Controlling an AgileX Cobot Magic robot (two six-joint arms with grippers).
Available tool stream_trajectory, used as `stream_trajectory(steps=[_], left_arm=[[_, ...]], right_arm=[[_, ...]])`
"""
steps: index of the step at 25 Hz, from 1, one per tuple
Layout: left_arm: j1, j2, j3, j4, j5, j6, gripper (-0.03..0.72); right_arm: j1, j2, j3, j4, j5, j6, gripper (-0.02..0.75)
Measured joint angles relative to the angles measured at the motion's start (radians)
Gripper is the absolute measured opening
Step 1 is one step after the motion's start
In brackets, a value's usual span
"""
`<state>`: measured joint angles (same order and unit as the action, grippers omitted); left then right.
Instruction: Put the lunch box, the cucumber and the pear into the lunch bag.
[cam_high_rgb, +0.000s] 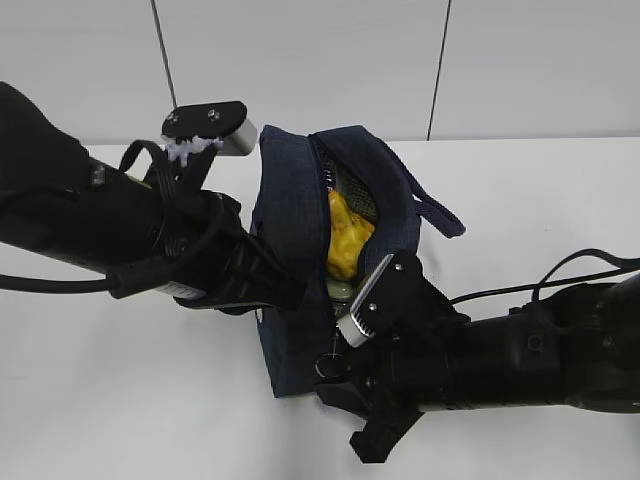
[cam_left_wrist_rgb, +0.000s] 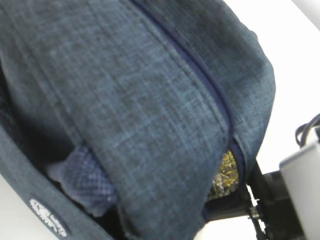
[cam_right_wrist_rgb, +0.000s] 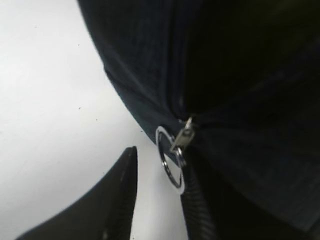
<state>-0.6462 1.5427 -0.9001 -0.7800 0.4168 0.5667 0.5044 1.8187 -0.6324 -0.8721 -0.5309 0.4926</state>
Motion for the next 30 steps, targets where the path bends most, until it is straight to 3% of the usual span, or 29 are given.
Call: stream_trajectory(steps=[5,8,10,11,12,21,30], left_arm=[[0.0,0.0,0.0,0.001,0.0,0.0,0.003],[0.0,0.0,0.0,0.001,0.0,0.001,0.003],[0.0,0.0,0.0,0.001,0.0,0.001,0.003],[0.0,0.0,0.0,0.001,0.0,0.001,0.003],[0.0,0.0,0.0,0.001,0.0,0.001,0.003],[0.0,0.0,0.0,0.007,0.0,0.001,0.003],[0.0,0.0,0.0,0.011,0.0,0.001,0.003]], right_arm=[[0.0,0.005,-0.013,-0.011,0.008,0.02,0.231],[0.0,0.005,-0.013,-0.011,0.01,0.024,0.17],[0.0,0.005,-0.014,-0.011,0.01,0.024,0.17],[0.0,0.005,-0.014,-0.011,0.011,0.026,0.047],[0.0,0.005,-0.014,-0.011,0.011,0.026,0.011],[0.0,0.005,-0.014,-0.04,0.011,0.063,0.0],[0.0,-0.072,-0.014,-0.26,0.022,0.306,0.0]])
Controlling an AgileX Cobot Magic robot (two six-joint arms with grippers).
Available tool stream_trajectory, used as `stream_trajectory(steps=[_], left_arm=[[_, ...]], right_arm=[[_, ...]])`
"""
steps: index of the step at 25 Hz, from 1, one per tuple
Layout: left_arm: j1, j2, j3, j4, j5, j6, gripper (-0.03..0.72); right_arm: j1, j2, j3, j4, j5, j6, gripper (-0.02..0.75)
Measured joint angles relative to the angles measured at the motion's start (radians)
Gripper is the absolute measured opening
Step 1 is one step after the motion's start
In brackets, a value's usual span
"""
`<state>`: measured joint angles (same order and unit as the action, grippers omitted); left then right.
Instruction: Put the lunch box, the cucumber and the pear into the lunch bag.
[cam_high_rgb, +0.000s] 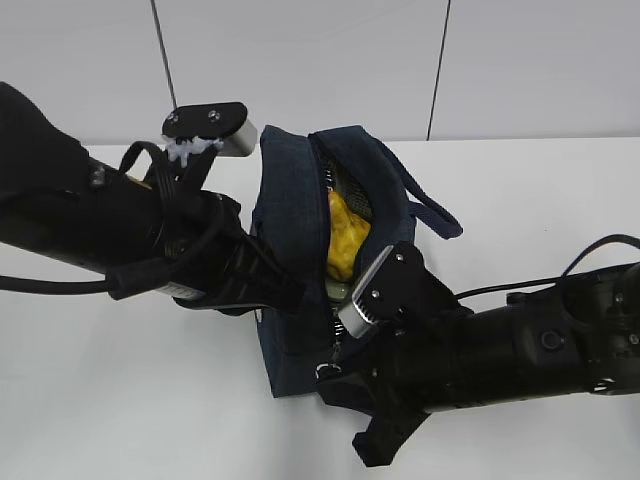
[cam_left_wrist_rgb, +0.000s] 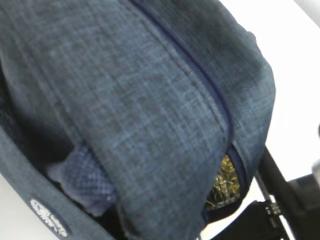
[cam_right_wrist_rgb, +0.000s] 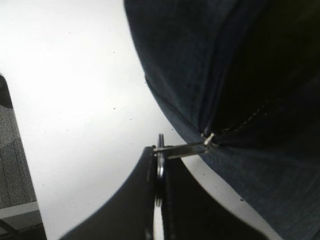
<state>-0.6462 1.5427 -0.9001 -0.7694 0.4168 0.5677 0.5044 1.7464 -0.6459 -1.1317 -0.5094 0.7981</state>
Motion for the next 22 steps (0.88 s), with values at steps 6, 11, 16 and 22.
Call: stream_trajectory(steps=[6,11,16,22], left_arm=[[0.0,0.0,0.0,0.0,0.0,0.0,0.003],[0.0,0.0,0.0,0.0,0.0,0.0,0.003],[0.0,0.0,0.0,0.0,0.0,0.0,0.003],[0.0,0.0,0.0,0.0,0.001,0.0,0.003]], right_arm=[[0.0,-0.065,0.0,-0.117,0.1,0.142,0.0],[0.0,-0.126,0.0,-0.157,0.105,0.185,0.0],[0.0,-0.198,0.0,-0.187,0.115,0.22,0.0],[0.0,-0.28,0.0,-0.189,0.122,0.224,0.0]])
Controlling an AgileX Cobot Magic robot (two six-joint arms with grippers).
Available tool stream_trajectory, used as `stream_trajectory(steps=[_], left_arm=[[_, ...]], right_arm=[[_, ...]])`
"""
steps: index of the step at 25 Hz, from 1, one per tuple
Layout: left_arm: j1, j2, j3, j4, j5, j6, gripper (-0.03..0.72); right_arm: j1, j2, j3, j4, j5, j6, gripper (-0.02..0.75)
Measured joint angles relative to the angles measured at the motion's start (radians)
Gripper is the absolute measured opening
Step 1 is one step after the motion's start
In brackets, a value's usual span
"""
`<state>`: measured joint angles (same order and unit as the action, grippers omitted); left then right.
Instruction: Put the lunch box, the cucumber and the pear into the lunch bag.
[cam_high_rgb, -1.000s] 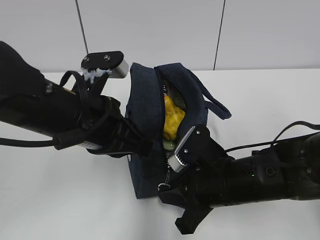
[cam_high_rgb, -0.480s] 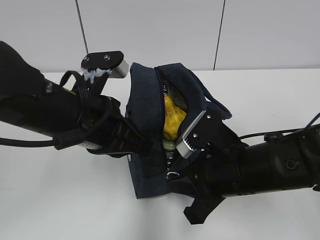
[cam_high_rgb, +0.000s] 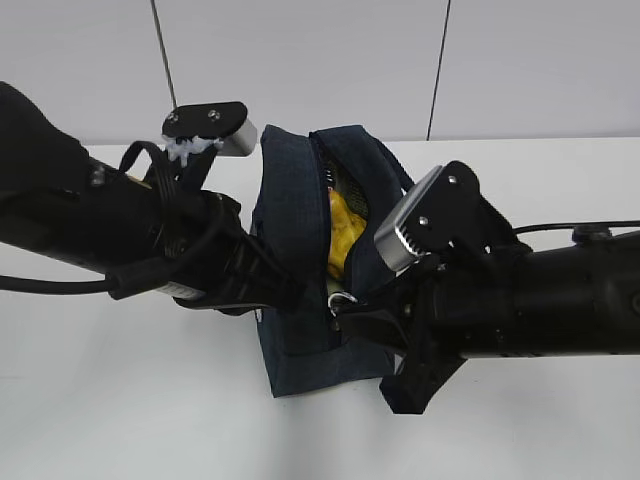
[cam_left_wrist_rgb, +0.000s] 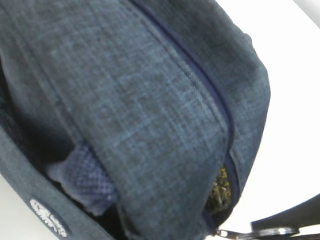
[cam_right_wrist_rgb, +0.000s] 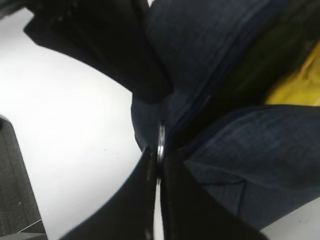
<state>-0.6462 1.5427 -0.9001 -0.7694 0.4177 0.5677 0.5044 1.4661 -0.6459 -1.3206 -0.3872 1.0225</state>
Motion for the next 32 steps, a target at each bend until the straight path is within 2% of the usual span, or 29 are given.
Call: stream_trajectory(steps=[12,32], left_arm=[[0.0,0.0,0.0,0.001,0.01,0.0,0.003],[0.0,-0.001,-0.003,0.097,0.055,0.0,0.003]], right_arm=[[0.0,-0.039,-0.087,0.007,0.038,0.0,0.0],[0.0,0.03,-0.24,0.006,0.092,0.016,0.0]])
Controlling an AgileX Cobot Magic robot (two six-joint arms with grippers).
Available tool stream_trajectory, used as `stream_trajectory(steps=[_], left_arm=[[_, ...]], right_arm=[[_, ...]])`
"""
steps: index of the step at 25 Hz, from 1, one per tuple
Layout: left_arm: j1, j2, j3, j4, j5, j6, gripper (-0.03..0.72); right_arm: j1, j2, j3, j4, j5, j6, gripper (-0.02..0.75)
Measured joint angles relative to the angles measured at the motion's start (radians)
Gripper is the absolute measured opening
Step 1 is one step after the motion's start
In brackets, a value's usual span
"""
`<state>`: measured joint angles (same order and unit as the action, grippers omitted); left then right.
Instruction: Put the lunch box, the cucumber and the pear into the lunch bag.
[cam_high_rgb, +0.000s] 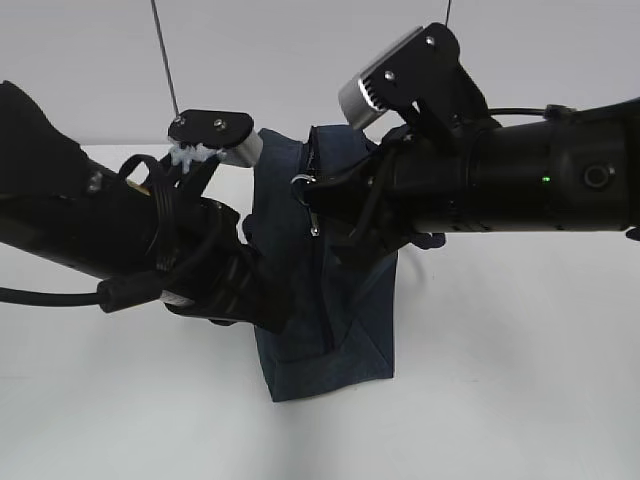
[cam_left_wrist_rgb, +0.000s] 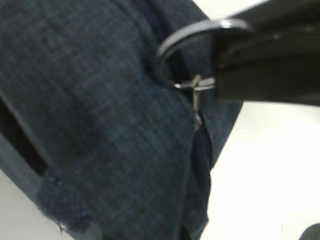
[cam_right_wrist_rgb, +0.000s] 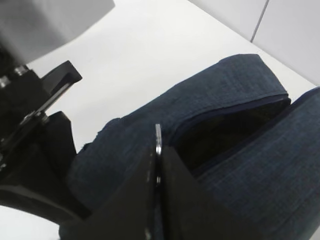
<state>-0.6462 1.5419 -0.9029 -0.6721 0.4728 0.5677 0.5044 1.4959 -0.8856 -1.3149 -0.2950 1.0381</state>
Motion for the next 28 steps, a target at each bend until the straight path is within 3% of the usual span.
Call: stream_trajectory(steps=[7,16,28], left_arm=[[0.001,0.0,-0.005,0.031,0.042,0.0,0.003],[0.001,-0.006,-0.009,0.194,0.093,-0.12,0.003],[0.0,-0.007,-0.012,0.225,0.116,-0.147,0.003]], right_arm=[[0.0,0.025,-0.028,-0.004,0.0,0.009,0.0],[-0.003,0.025,-0.039,-0.041,-0.002,0.044,0.0],[-0.134,0.1,-0.109,-0.106,-0.167,0.113,0.0]])
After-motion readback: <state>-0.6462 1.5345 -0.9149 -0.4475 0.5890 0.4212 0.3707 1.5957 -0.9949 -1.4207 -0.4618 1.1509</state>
